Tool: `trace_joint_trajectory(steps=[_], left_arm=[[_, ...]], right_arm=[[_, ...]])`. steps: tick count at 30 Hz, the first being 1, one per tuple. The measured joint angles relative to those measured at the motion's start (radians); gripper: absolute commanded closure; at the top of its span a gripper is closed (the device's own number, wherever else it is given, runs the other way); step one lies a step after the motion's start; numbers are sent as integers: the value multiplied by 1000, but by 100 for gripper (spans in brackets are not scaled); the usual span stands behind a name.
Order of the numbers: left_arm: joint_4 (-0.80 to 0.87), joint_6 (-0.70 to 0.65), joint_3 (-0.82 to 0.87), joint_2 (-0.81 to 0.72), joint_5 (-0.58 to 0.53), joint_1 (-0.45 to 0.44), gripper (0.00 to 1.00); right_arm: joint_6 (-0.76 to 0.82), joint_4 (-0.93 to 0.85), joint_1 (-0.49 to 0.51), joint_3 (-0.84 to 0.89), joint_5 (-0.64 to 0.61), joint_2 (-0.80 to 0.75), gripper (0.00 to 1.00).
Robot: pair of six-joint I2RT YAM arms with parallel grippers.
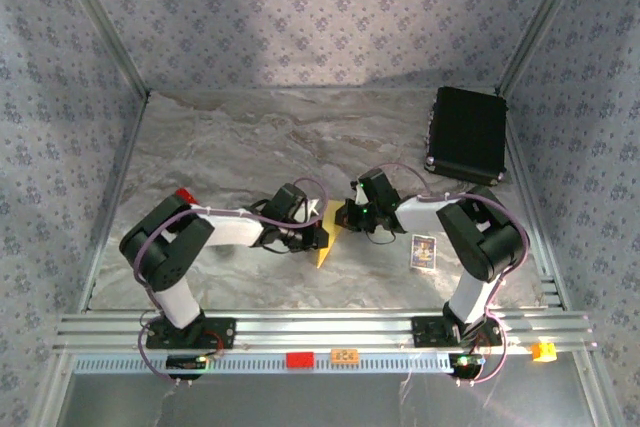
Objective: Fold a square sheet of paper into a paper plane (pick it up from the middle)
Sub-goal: Fold the wing for the fifth time at the center of the table.
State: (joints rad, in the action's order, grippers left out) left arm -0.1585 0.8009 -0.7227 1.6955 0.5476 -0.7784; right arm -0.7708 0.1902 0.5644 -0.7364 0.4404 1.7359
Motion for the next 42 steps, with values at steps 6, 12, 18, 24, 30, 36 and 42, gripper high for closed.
trace_joint_trajectory(steps=[6, 12, 18, 24, 30, 36, 42], left_arm=[[7, -4, -6, -23, 30, -3, 100], [12, -4, -2, 9, 27, -3, 100], [-45, 5, 61, 14, 24, -3, 100], [-79, 5, 77, 13, 28, -2, 100], [-80, 5, 77, 13, 28, -2, 100], [-80, 13, 77, 13, 27, -2, 100], [-80, 20, 77, 13, 24, -2, 100]], right_arm=[[-4, 2, -2, 1, -6, 0, 94], [-4, 10, -3, 5, -6, -1, 94], [-3, 12, -7, 6, -2, -2, 93], [1, -3, -18, 16, 1, -36, 90], [19, -18, -7, 16, 21, -124, 90], [19, -15, 73, 48, 27, -133, 91], [11, -4, 111, 75, 28, -88, 92]])
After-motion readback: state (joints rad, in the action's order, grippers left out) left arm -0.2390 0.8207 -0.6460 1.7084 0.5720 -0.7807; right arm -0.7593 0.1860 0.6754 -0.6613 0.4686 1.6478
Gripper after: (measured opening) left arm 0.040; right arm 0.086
